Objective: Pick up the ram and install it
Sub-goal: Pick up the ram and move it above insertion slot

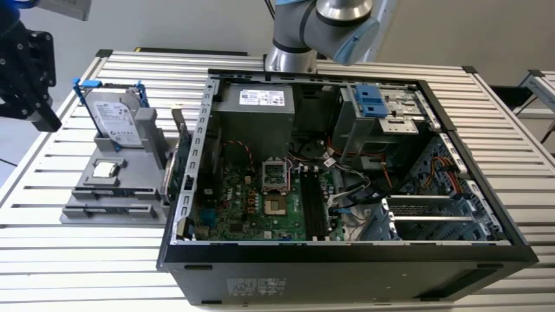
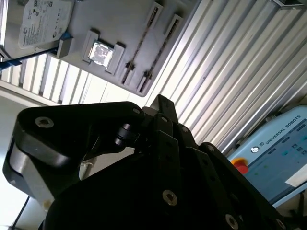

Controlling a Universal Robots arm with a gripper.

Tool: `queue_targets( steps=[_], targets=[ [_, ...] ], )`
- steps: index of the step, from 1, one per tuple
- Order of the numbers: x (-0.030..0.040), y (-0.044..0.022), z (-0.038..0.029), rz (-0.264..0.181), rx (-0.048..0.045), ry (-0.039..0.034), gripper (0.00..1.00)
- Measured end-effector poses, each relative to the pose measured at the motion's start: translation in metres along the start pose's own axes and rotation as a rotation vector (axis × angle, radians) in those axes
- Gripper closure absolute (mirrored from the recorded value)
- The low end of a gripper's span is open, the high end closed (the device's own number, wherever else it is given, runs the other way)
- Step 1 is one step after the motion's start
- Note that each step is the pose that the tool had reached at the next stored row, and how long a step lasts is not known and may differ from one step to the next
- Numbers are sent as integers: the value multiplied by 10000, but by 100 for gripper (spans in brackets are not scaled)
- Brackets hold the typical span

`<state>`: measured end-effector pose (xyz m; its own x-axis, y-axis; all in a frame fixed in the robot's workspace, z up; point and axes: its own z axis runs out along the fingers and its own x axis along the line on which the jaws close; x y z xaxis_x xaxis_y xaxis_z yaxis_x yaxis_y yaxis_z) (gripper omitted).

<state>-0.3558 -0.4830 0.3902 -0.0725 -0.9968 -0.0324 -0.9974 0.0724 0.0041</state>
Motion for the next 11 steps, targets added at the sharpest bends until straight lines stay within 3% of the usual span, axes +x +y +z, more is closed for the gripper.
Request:
queue_targets(
  steps=[7,11],
  targets=[
    [0,0,-1,-537,23,0,100],
    [0,0,-1,-588,21,0,100]
  ],
)
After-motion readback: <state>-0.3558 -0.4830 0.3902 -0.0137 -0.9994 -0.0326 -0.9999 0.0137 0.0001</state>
